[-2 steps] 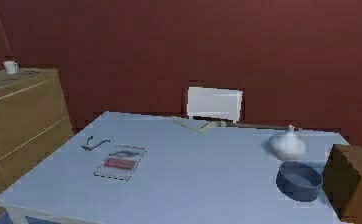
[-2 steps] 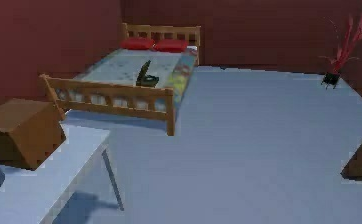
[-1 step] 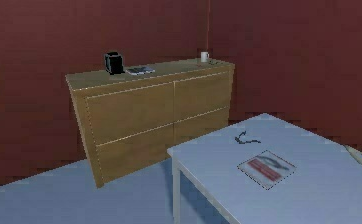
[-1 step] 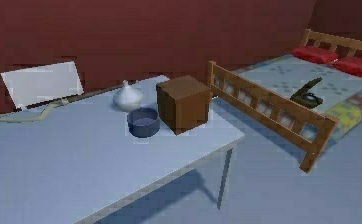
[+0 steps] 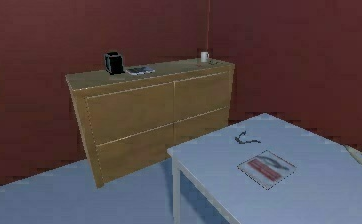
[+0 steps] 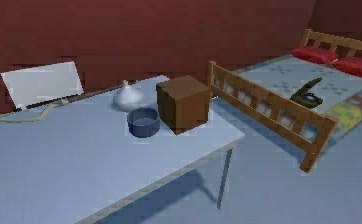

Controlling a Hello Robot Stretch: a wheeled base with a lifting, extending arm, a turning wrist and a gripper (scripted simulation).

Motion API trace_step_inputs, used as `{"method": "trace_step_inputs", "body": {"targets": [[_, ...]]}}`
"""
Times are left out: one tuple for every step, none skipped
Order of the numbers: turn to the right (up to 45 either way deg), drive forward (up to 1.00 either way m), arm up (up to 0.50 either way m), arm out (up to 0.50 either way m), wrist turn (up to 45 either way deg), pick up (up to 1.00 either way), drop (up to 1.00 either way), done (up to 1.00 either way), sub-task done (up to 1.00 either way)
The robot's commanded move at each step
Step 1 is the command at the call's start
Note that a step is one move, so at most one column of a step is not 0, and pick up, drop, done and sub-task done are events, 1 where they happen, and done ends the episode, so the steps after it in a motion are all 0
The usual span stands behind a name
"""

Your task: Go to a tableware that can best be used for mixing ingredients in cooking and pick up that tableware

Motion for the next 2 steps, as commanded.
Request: {"method": "trace_step_inputs", "body": {"targets": [[0.0, 0.0, 0.32, 0.0, 0.0, 0.0, 0.0, 0.0, 0.0], [0.0, 0.0, 0.0, 0.5, 0.0, 0.0, 0.0, 0.0, 0.0]]}}
